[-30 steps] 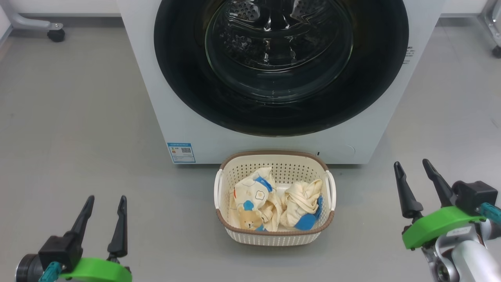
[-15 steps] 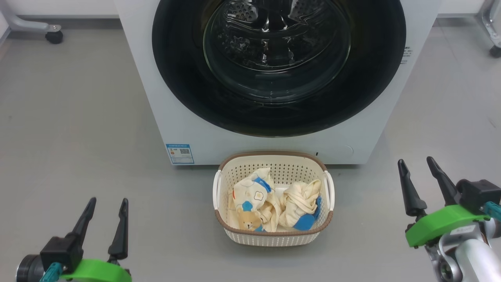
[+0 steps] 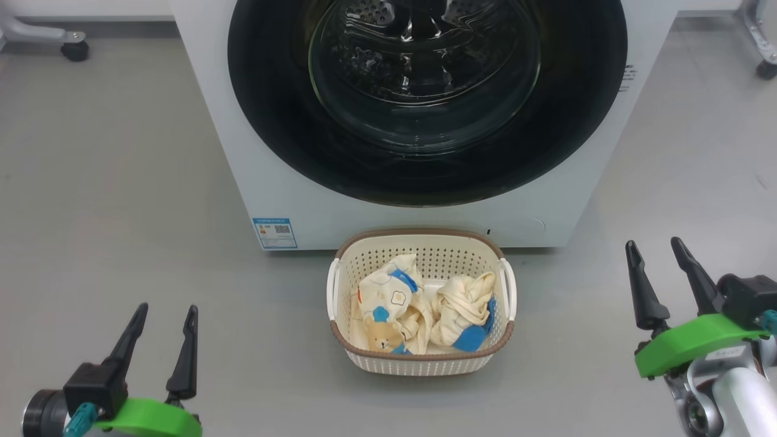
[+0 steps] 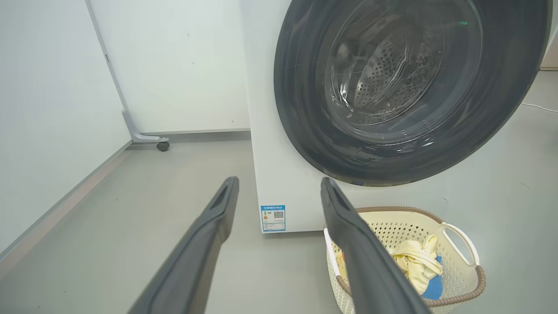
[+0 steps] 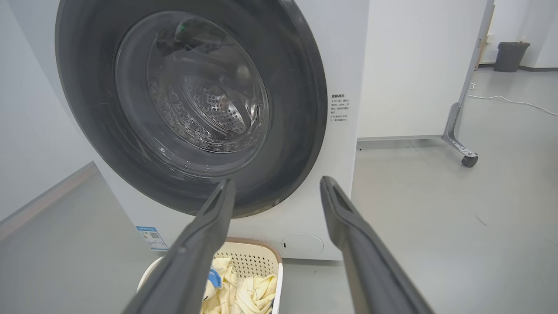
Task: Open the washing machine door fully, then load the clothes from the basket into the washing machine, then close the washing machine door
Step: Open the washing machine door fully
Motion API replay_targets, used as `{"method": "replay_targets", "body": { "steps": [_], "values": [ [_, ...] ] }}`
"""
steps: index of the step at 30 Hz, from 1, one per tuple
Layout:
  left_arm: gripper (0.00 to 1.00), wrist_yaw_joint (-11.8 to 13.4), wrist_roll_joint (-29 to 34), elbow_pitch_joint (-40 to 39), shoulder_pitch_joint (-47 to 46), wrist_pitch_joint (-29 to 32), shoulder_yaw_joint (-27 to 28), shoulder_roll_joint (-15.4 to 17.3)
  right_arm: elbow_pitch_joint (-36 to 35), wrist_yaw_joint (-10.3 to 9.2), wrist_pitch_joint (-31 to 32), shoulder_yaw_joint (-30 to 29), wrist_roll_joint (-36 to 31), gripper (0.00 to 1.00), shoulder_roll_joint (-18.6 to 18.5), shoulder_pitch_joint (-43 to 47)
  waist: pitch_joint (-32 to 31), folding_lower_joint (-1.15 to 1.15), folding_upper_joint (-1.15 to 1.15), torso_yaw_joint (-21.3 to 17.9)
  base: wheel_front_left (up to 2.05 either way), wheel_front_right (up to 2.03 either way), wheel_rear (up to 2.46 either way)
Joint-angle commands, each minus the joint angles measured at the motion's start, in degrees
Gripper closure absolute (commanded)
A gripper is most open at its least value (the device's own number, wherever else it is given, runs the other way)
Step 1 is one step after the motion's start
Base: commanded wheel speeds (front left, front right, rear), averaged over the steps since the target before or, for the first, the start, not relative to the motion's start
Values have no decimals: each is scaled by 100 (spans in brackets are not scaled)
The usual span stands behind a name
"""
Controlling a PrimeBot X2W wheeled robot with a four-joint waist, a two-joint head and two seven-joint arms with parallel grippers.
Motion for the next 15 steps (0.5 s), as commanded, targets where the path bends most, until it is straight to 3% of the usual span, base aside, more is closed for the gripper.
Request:
{"method": "replay_targets", "body": {
  "steps": [1, 15],
  "values": [
    [0, 3, 58, -222, -332, -82, 217, 165, -221, 0, -78, 48, -33, 0, -73, -171, 27, 0, 0, -7, 71, 71, -143],
    [0, 3, 143, -228, -379, -82, 189, 180, -223, 0, -78, -18, -55, 0, -48, -200, 48, 0, 0, -8, 113, 113, -226]
  ]
}}
